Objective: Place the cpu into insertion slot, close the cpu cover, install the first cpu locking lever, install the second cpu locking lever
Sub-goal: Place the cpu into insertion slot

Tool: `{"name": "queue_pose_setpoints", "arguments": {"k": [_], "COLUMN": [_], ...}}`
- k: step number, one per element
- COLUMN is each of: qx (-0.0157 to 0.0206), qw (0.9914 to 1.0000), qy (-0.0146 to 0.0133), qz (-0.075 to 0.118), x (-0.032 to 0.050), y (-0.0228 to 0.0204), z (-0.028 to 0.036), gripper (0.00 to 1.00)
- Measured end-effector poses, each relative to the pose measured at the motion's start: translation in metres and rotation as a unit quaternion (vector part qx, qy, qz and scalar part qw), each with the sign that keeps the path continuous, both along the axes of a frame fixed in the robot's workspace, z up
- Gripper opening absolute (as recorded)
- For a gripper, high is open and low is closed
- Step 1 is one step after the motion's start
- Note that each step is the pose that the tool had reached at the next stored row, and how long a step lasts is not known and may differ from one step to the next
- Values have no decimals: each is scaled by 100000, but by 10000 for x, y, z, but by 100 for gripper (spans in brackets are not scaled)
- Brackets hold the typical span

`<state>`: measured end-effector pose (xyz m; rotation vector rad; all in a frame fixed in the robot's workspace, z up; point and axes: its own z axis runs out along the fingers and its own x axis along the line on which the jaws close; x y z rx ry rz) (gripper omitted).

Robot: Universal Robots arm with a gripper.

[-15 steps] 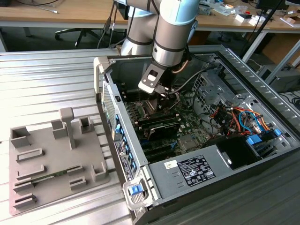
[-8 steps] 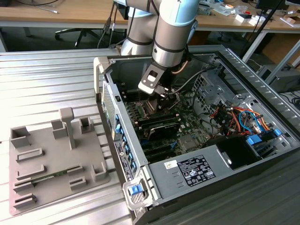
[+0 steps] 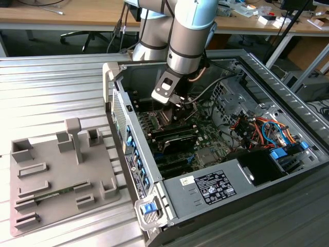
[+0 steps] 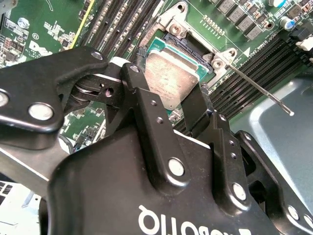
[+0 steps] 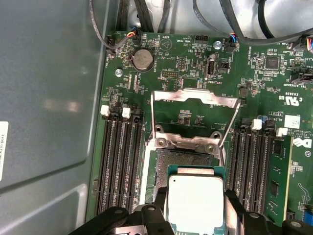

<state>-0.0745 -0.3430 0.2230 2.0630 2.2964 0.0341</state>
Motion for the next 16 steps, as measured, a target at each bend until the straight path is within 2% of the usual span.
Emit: {"name": "queue_pose_setpoints", "arguments": {"k": [16], "qx": [0], "qw": [100000], "qy": [0], "qz": [0], "x": [0], "y": [0], "z": [-36], "gripper": [54]}}
